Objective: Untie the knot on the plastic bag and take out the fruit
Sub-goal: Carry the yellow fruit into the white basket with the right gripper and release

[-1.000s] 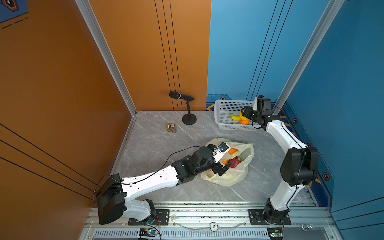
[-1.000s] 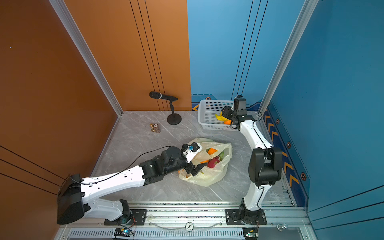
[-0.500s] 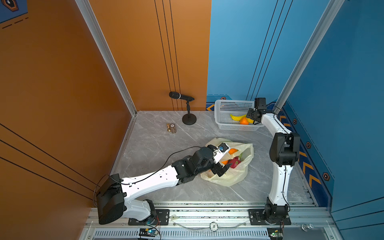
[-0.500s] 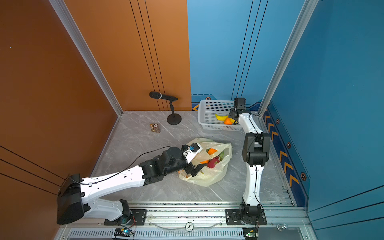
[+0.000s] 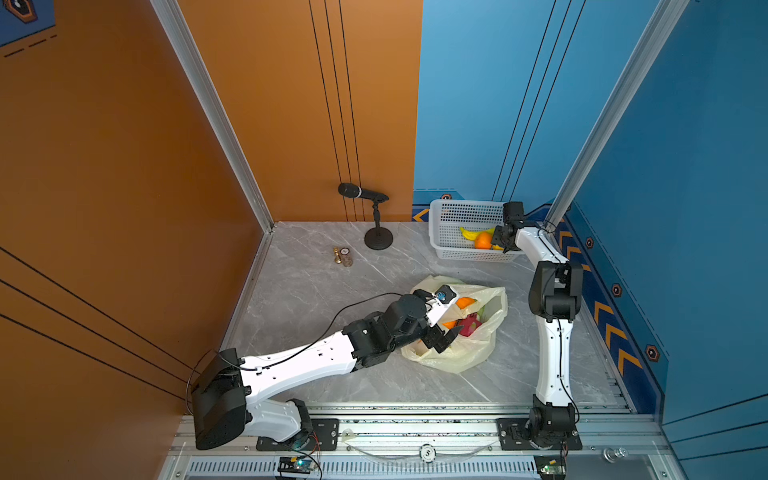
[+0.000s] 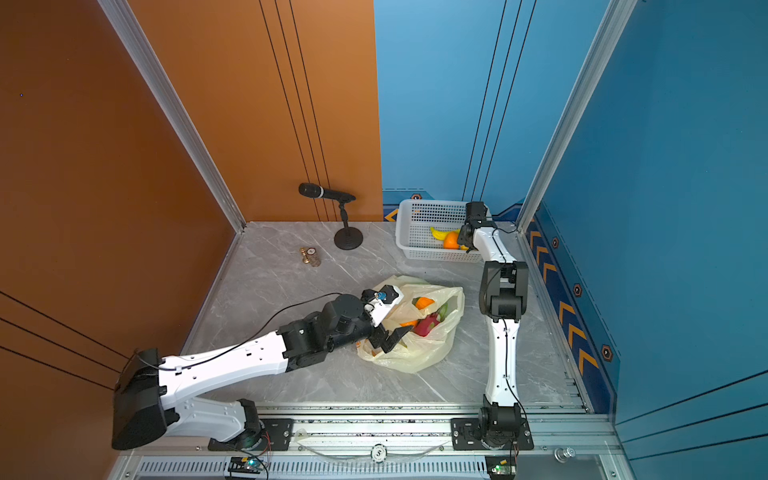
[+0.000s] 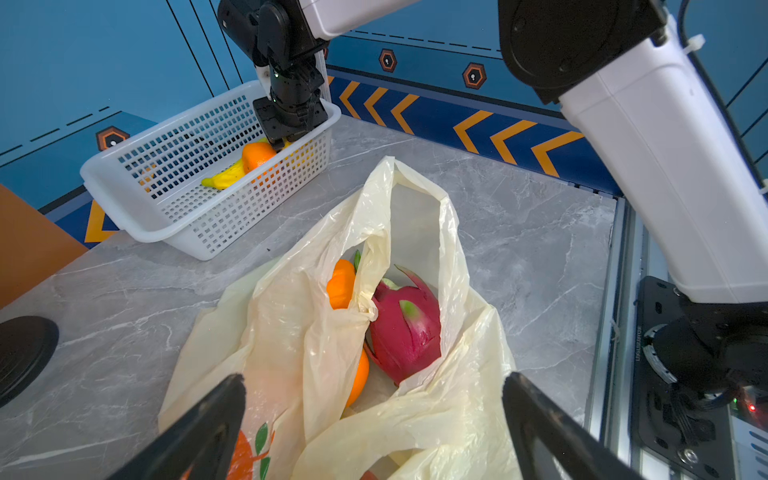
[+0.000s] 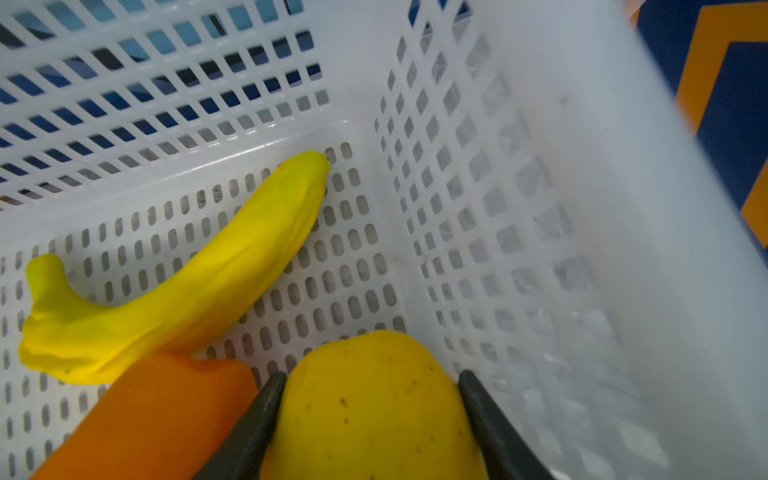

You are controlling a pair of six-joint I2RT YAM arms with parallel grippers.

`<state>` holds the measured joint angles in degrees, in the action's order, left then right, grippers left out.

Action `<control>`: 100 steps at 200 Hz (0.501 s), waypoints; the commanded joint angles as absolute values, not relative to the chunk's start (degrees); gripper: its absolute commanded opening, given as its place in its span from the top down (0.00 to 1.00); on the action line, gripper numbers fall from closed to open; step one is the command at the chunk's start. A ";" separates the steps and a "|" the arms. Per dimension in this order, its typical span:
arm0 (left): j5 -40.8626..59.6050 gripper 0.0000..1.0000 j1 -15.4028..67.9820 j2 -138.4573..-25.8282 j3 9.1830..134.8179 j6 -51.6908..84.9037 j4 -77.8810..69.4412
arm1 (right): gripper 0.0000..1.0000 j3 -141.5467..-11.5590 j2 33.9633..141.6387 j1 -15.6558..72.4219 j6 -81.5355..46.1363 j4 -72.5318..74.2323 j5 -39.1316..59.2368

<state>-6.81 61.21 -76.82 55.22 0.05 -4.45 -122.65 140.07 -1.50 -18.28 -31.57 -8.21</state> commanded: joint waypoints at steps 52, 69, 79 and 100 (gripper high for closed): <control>-13.52 0.05 62.13 -76.36 56.72 5.59 -2.33 | 0.17 -120.34 132.93 -0.97 -19.80 -33.74 -6.84; -13.61 0.08 62.05 -76.46 56.53 6.73 -2.03 | 0.14 -116.74 128.63 -0.97 -20.34 -31.79 -6.25; -13.41 0.10 61.92 -76.67 56.65 7.58 -1.40 | 0.13 -114.45 125.86 -0.97 -20.77 -30.77 -6.11; -14.00 0.17 61.38 -77.23 57.38 11.69 1.12 | 0.13 -108.87 119.39 -0.97 -21.68 -29.10 -4.82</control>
<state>-12.19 61.30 -76.82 55.22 6.66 -2.33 -113.45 128.53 -1.17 -19.77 -31.70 -6.24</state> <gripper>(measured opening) 0.875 0.867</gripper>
